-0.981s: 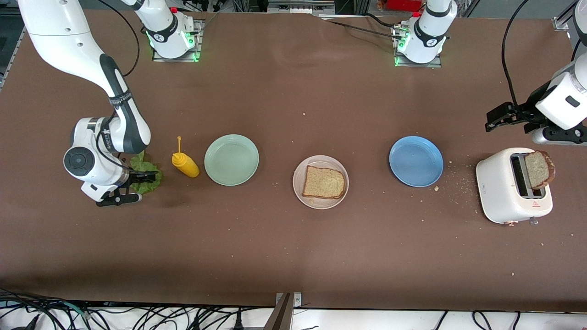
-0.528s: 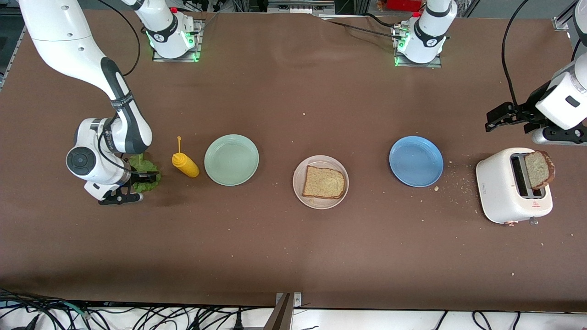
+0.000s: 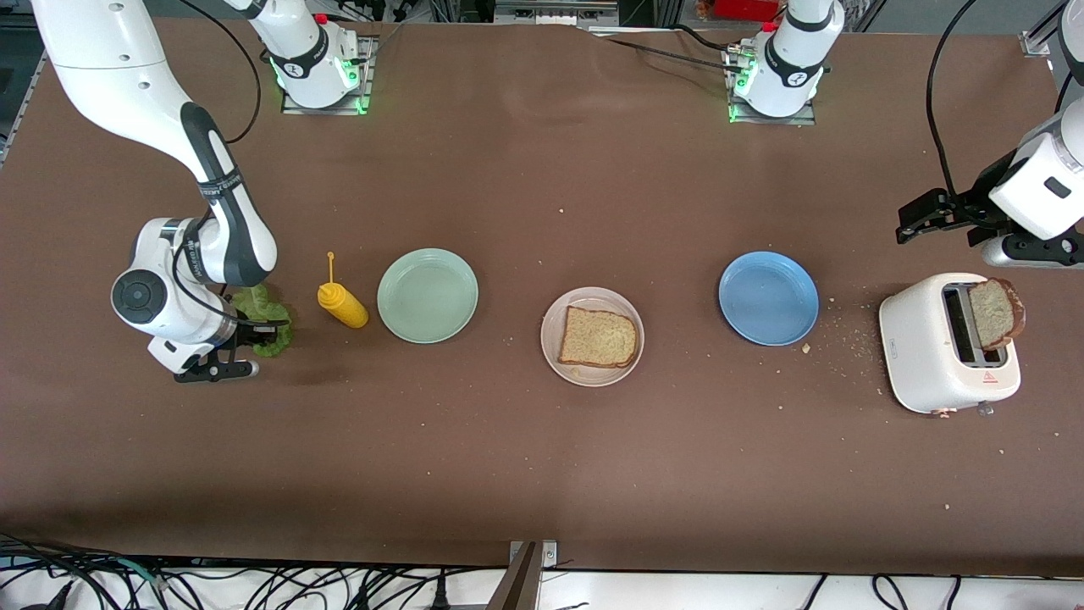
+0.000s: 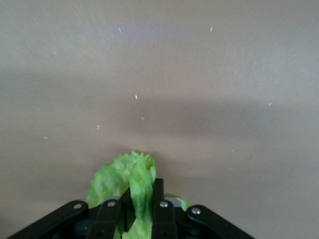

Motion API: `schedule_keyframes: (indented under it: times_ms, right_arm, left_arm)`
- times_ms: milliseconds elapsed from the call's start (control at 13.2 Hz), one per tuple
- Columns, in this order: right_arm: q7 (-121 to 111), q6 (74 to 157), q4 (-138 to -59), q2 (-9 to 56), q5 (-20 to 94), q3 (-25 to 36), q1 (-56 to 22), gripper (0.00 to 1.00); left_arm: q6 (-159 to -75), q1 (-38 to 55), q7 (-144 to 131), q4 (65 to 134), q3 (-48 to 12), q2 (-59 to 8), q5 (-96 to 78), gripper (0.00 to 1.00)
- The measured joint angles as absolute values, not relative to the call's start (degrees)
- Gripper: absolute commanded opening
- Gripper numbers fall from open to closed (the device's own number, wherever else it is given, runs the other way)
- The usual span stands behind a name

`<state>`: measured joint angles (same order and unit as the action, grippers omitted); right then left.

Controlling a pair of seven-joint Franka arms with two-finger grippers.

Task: Make sandwich in beige plate with both arms
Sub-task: 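Move the right gripper over the lettuce leaf and grasp it, then lift the lettuce leaf with the right gripper and carry it to the bread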

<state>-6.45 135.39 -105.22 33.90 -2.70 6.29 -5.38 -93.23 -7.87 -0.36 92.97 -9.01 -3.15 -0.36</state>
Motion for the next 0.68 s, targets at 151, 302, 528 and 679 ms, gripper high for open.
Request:
schedule_keyframes:
  times_ms: [151,302,528,679]
  right_arm:
    - [-6.8,131.1,-102.8,32.6,-3.8,6.2,-5.7,0.00]
    - [-6.9,127.0,-100.6,30.8,-5.2,6.1,-6.3,0.00]
    - [-7.1,119.5,-97.7,27.3,-5.8,5.3,-7.8,0.00]
    - [-7.1,113.8,-95.4,24.9,-5.9,3.6,-9.0,0.00]
  left_arm:
    - [-93.2,-7.9,-0.4,93.0,-9.0,-3.1,-0.4,1.00]
    - [-93.2,-7.9,-0.4,93.0,-9.0,-3.1,-0.4,1.00]
    - [-93.2,-7.9,-0.4,93.0,-9.0,-3.1,-0.4,1.00]
    - [-93.2,-7.9,-0.4,93.0,-9.0,-3.1,-0.4,1.00]
